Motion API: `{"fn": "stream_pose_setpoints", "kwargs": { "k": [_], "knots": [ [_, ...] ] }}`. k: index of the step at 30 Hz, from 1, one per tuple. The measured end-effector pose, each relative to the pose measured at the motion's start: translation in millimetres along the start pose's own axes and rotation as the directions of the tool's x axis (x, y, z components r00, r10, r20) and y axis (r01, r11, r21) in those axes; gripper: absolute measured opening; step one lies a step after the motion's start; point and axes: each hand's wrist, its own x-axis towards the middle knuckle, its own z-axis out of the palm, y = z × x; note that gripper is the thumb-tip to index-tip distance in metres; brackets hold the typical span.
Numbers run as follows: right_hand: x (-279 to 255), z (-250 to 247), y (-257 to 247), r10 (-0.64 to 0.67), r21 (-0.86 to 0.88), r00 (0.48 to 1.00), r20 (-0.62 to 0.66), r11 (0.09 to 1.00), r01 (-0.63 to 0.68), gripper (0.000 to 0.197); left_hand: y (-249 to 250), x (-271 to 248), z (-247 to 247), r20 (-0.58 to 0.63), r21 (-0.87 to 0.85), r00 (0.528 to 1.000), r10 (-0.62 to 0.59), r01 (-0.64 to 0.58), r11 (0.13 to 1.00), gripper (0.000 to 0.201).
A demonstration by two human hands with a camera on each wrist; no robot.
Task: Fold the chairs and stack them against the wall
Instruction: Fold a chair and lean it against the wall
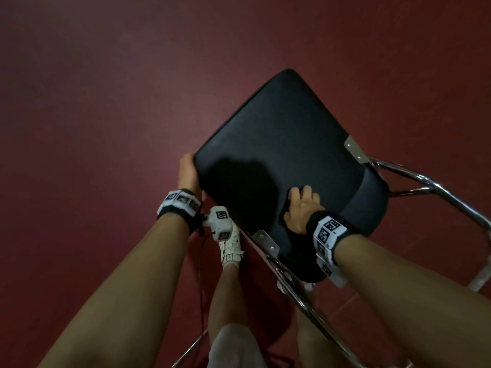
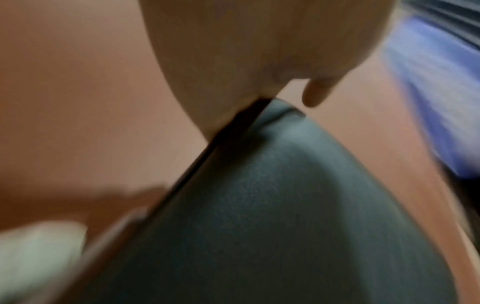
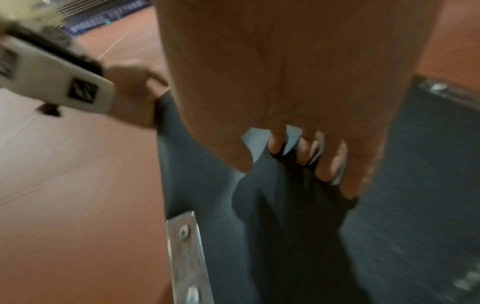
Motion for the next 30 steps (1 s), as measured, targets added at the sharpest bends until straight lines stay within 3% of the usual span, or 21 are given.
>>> {"fn": "stream_pose_setpoints", "kwargs": {
  "k": [1, 3, 8, 10, 16, 24, 30],
  "knots": [
    [7.7, -0.2, -4.1, 0.030, 0.001, 1.000, 0.007, 1.000, -0.030, 0.058, -11.0, 0.8, -0.4, 0.055, -0.186, 0.992, -0.110, 0.119, 0.975, 0.044],
    [19.6, -2.4, -9.6, 0.079, -0.017, 0.996, 0.044, 0.997, -0.078, 0.062, -35.1, 4.8, 0.0, 0.156, -0.370, 0.961, -0.227, 0.270, 0.889, 0.051],
    [41.3, -9.5, -5.6, 0.090, -0.137, 0.988, 0.129, 0.988, -0.072, 0.064, -83.9, 14.1, 18.9, 0.400, -0.264, 0.876, -0.269, 0.391, 0.882, 0.042],
    [41.9, -9.6, 1.4, 0.050, -0.120, 0.990, 0.132, 0.992, -0.034, 0.065, -89.5, 14.7, 22.8, 0.442, -0.239, 0.858, -0.263, 0.395, 0.887, 0.043],
    [41.4, -13.7, 4.7, 0.019, -0.133, 0.986, 0.167, 0.991, 0.004, 0.061, -99.6, 19.9, 26.3, 0.449, -0.312, 0.841, -0.303, 0.465, 0.829, 0.055],
    [37.7, -18.9, -4.8, 0.068, -0.167, 0.982, 0.176, 0.985, -0.038, 0.060, -92.6, 23.9, 24.8, 0.499, -0.387, 0.849, -0.174, 0.398, 0.832, 0.040],
    [34.8, -17.6, -5.3, 0.072, -0.122, 0.985, 0.157, 0.991, -0.053, 0.061, -67.8, 52.8, 6.6, 0.507, -0.404, 0.830, -0.232, 0.467, 0.787, 0.046]
  ]
}}
